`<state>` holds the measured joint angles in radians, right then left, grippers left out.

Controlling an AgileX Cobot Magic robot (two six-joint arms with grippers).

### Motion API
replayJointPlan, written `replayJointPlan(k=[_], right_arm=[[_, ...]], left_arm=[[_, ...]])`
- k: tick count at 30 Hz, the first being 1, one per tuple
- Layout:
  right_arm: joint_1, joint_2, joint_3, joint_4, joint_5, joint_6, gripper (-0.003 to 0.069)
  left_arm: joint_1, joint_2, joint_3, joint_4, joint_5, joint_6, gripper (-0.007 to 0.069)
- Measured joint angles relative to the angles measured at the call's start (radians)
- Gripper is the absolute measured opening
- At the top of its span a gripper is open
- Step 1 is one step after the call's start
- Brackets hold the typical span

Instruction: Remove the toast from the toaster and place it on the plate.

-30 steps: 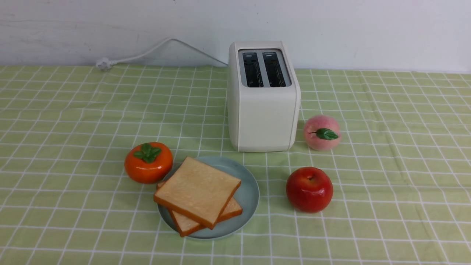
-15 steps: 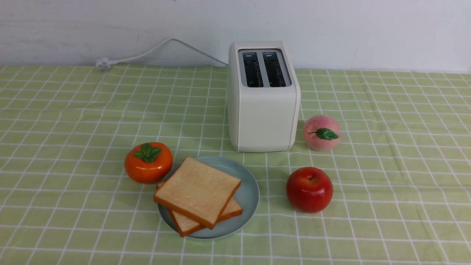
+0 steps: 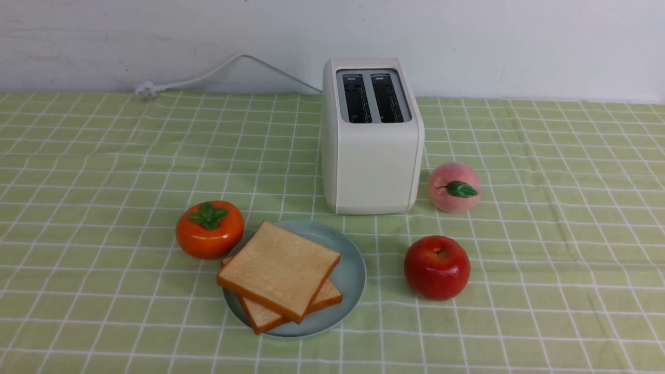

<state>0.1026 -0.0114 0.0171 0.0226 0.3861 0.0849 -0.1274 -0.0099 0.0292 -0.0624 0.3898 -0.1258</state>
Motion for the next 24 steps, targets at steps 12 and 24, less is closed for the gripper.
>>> replayJointPlan(k=[12,24], right_arm=[[0.000,0.000,0.000,0.000,0.000,0.000,0.0209],[0.000,0.000,0.000,0.000,0.000,0.000,0.0225]], left_arm=[[0.000,0.000,0.000,0.000,0.000,0.000,0.0058],[0.000,0.000,0.000,0.000,0.000,0.000,0.0071]])
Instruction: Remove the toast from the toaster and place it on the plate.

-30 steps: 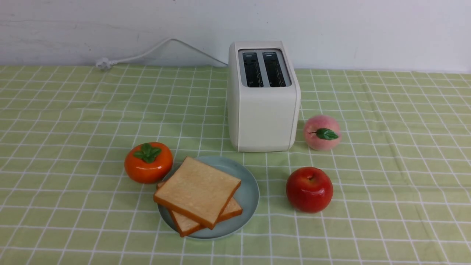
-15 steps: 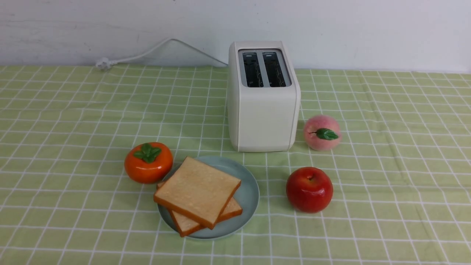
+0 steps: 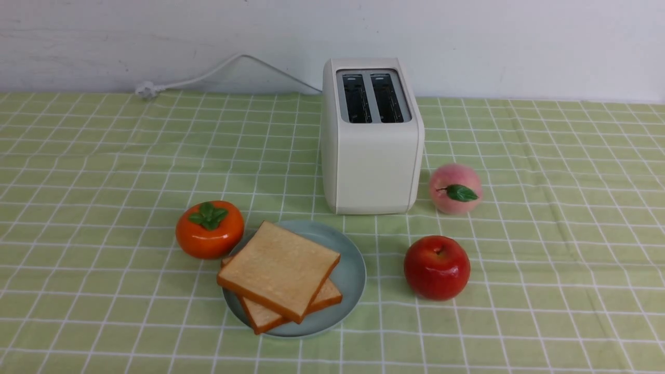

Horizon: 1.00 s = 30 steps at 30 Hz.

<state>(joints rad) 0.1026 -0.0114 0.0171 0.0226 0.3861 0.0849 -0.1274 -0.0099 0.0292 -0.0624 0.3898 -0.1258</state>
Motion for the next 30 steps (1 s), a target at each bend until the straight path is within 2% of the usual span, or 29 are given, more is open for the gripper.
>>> replayJointPlan(k=[21,30], right_arm=[[-0.001,0.000,0.000,0.000,0.001,0.000,0.0238],[-0.100,0.000,0.000,0.000,0.001,0.000,0.0239]], left_arm=[[0.000,0.000,0.000,0.000,0.000,0.000,0.0079],[0.000,0.000,0.000,0.000,0.000,0.000,0.0083]])
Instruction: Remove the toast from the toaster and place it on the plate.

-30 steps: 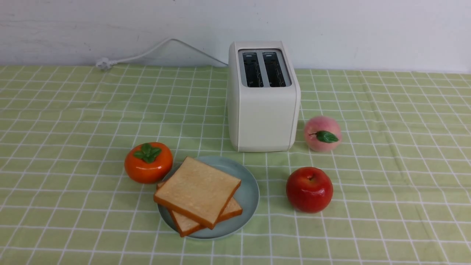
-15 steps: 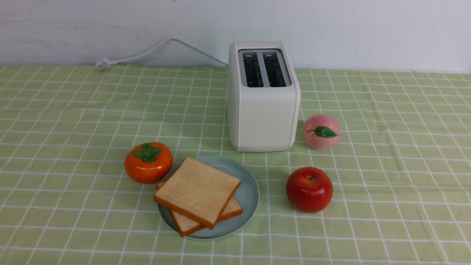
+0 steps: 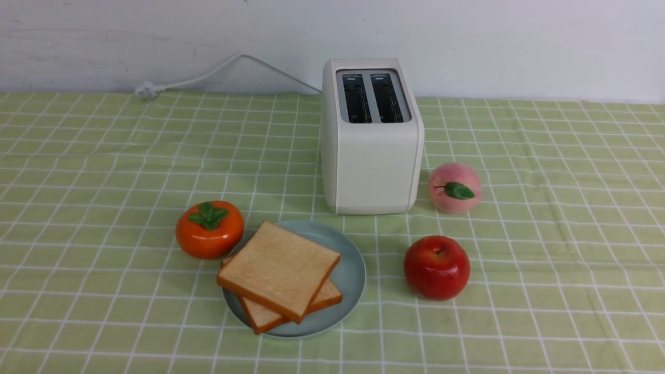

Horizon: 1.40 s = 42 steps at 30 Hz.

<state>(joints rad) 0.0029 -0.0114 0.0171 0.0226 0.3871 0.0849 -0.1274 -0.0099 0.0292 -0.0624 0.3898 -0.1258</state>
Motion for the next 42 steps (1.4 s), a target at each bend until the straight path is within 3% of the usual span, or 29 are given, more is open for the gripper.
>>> replayJointPlan(k=[42], right_arm=[[-0.006,0.000,0.000,-0.001,0.000,0.000,0.0239]], left_arm=[[0.003,0.000,0.000,0.000,0.000,0.000,0.0125]])
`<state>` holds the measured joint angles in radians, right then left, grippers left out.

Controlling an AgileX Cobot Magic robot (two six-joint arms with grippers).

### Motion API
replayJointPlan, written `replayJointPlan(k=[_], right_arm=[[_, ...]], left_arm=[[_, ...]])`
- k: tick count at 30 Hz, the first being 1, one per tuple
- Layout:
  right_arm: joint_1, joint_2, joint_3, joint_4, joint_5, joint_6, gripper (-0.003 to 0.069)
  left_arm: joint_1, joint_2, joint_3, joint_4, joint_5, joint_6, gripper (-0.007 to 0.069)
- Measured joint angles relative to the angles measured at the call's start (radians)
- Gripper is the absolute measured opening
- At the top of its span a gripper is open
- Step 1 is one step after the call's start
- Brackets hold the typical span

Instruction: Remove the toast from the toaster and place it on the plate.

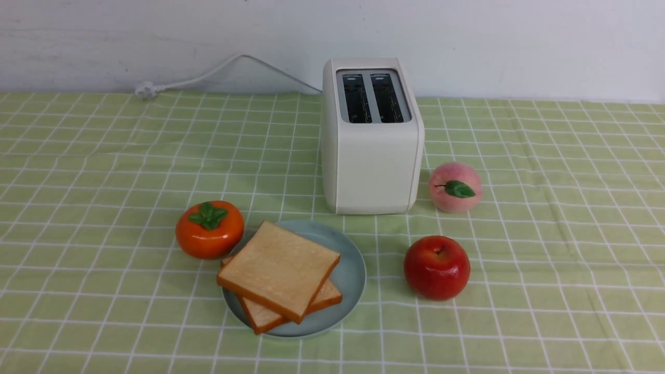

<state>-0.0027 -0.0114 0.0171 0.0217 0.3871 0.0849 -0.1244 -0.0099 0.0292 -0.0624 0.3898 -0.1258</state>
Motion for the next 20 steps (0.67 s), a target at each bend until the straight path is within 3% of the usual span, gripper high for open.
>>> replayJointPlan(k=[20], right_arm=[[0.000,0.000,0.000,0.000,0.000,0.000,0.0239]], left_arm=[[0.000,0.000,0.000,0.000,0.000,0.000,0.0146]])
